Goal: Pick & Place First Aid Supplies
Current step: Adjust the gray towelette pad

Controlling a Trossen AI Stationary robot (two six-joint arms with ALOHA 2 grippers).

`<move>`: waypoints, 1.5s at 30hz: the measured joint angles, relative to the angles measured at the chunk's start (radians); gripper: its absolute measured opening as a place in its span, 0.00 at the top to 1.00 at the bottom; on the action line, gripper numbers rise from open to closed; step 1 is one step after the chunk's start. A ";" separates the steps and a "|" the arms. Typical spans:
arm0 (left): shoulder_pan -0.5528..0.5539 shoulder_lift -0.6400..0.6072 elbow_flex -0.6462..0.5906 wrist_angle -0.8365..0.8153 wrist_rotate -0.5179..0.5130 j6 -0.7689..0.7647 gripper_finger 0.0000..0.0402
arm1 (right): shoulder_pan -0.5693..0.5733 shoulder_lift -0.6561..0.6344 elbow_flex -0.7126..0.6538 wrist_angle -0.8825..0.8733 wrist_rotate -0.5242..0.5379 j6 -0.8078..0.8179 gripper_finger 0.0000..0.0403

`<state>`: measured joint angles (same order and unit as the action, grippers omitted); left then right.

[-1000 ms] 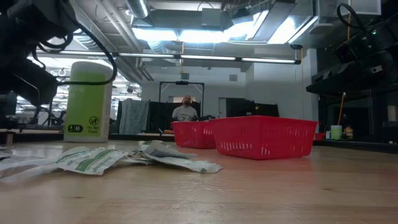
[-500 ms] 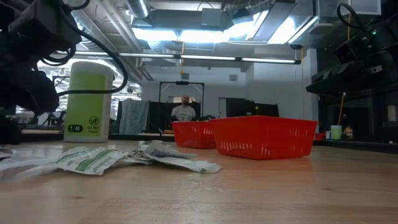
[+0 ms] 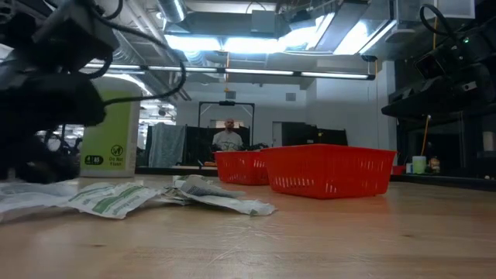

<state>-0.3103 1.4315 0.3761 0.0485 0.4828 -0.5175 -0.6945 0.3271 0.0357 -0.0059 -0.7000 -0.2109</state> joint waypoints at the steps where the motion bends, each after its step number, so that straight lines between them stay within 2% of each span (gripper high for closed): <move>1: 0.006 0.000 0.000 0.018 -0.017 0.024 1.00 | 0.000 0.000 0.000 0.000 0.000 0.000 0.69; 4: 0.028 0.002 0.000 0.074 -0.062 0.073 0.99 | 0.000 0.000 0.000 0.000 0.000 0.000 0.69; 8: 0.071 -0.012 0.034 0.070 -0.020 0.078 1.00 | 0.000 0.000 0.000 0.000 0.000 0.000 0.69; 13: 0.099 -0.087 0.086 -0.042 -0.017 0.094 0.99 | 0.000 0.000 0.000 0.000 0.000 0.000 0.69; 16: 0.105 -0.155 0.124 -0.209 -0.085 0.067 1.00 | 0.000 0.000 0.000 0.000 0.000 0.000 0.69; 20: 0.103 -0.238 0.156 -0.503 -0.181 -0.045 0.99 | 0.000 0.000 0.000 0.000 0.000 0.000 0.69; 24: 0.103 -0.281 0.156 -0.773 -0.166 -0.211 1.00 | 0.000 0.000 0.000 0.000 0.000 0.000 0.69; 28: 0.103 -0.268 0.156 -0.947 -0.150 -0.256 0.99 | 0.000 0.000 0.000 0.000 0.000 0.000 0.69; 30: 0.103 -0.248 0.149 -0.955 -0.123 -0.255 1.00 | 0.000 0.000 0.000 0.000 0.000 0.000 0.69; 34: 0.103 -0.187 0.119 -0.868 -0.033 -0.225 1.00 | 0.000 0.000 0.000 0.000 0.000 0.000 0.69; 39: 0.103 -0.100 0.108 -0.804 -0.062 -0.134 1.00 | 0.000 0.000 0.000 0.000 0.000 0.000 0.69; 45: 0.101 -0.074 0.108 -0.749 -0.062 -0.019 0.99 | 0.000 0.000 0.000 0.000 0.000 0.000 0.69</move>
<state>-0.2089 1.3579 0.4845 -0.7003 0.4208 -0.5364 -0.6943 0.3271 0.0357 -0.0059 -0.6998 -0.2108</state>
